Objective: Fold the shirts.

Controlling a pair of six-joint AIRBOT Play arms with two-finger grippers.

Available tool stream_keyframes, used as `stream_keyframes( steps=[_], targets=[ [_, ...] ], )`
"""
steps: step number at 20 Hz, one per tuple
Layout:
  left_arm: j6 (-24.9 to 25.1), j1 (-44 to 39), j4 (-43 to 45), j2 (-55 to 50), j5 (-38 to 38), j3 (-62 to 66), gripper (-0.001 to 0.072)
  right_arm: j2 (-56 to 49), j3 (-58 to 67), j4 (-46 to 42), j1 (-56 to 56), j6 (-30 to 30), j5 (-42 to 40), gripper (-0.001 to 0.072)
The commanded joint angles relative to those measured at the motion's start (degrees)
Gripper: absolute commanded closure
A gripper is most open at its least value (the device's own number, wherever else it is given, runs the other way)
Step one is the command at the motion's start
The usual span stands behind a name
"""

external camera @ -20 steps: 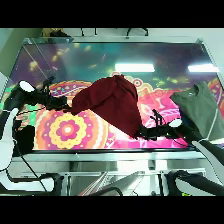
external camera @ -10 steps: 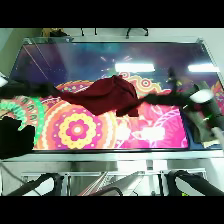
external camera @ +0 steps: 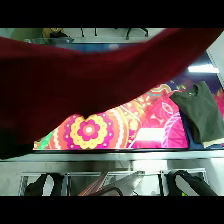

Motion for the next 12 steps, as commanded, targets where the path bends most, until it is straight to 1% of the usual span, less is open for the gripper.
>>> stream_keyframes(
  steps=[1,3,4,5,7,8,9,10,12],
  targets=[
    [-0.5,2.8,4.7,2.0,1.7,5.6,0.0697,-1.4,5.0,-3.0,-0.9,0.4,2.4,0.0694],
    [4.7,0.7,-3.8,-0.7,0.5,-0.6,0.0696,-4.8,2.2,-0.4,-1.3,0.0,5.0,0.0694],
    [6.6,-0.3,-7.0,-2.8,0.2,-4.3,0.0696,-7.0,-0.3,2.3,-1.3,-1.8,6.0,0.0694],
    [8.5,-1.8,-9.0,-5.5,0.1,-7.5,0.0696,-9.3,-3.3,4.2,-1.2,-2.7,6.6,0.0693],
    [12.1,-6.6,-9.1,-12.0,0.7,-12.2,0.0696,-14.1,-8.9,4.8,-0.6,-4.4,6.5,0.0693],
    [13.9,-10.3,-8.6,-16.4,2.4,-14.4,0.0696,-16.8,-11.6,4.8,0.0,-5.5,5.7,0.0694],
    [14.9,-13.9,-6.1,-20.8,5.1,-15.9,0.0696,-19.5,-14.1,4.7,0.3,-6.7,4.1,0.0693],
    [15.2,-18.1,-1.3,-25.9,8.3,-16.4,0.0696,-22.5,-16.7,4.6,0.4,-7.5,1.7,0.0693],
    [14.7,-24.8,9.5,-38.0,13.3,-12.9,0.0696,-29.1,-20.5,4.1,0.9,-9.9,-4.1,0.0693]
  ],
)
